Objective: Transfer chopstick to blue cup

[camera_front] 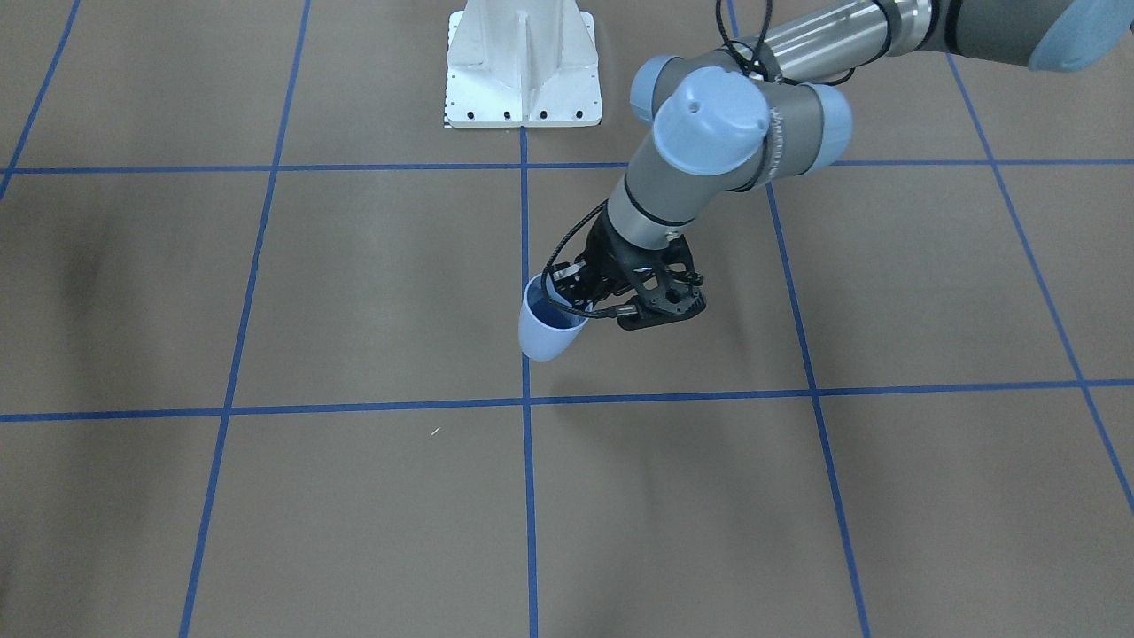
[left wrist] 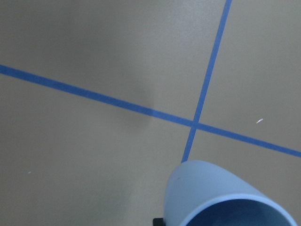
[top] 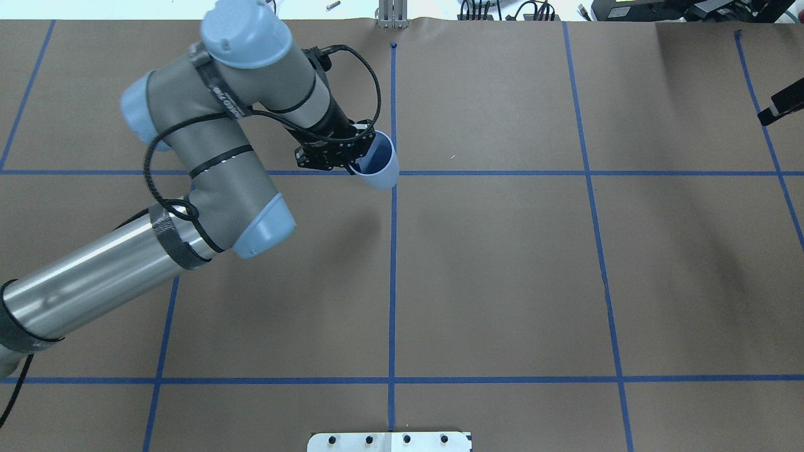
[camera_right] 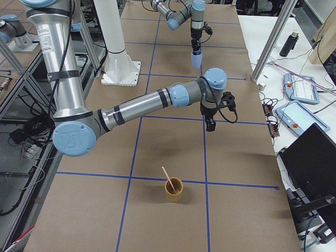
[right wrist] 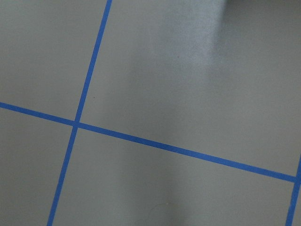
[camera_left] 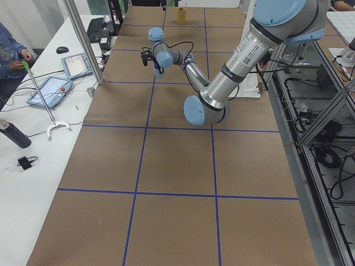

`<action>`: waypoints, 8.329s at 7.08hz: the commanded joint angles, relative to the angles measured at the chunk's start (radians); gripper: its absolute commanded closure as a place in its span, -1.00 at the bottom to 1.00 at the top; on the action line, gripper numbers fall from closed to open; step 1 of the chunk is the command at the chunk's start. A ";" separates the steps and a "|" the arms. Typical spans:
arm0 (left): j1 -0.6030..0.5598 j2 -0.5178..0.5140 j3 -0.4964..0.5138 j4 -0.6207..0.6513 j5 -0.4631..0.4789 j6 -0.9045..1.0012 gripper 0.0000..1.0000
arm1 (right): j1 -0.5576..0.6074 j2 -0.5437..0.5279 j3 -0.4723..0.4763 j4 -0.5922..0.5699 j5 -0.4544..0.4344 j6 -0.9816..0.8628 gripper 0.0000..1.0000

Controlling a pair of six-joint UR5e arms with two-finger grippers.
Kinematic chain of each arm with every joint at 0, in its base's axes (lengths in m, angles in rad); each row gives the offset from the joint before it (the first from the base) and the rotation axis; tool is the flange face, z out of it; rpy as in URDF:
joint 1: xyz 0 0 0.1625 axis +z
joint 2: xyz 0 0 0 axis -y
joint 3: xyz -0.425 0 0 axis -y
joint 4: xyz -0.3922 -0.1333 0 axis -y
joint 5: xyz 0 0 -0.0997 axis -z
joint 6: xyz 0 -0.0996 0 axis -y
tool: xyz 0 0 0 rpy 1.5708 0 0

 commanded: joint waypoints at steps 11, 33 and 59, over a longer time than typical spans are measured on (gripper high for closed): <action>0.079 -0.155 0.213 0.091 0.180 0.093 0.08 | -0.007 0.030 -0.019 0.000 -0.002 0.014 -1.00; -0.039 0.272 -0.360 0.263 0.131 0.368 -0.97 | 0.077 -0.540 0.056 0.477 -0.218 0.646 -0.92; -0.026 0.273 -0.317 0.211 0.131 0.296 -0.97 | 0.276 -0.609 0.398 0.152 -0.235 0.493 0.98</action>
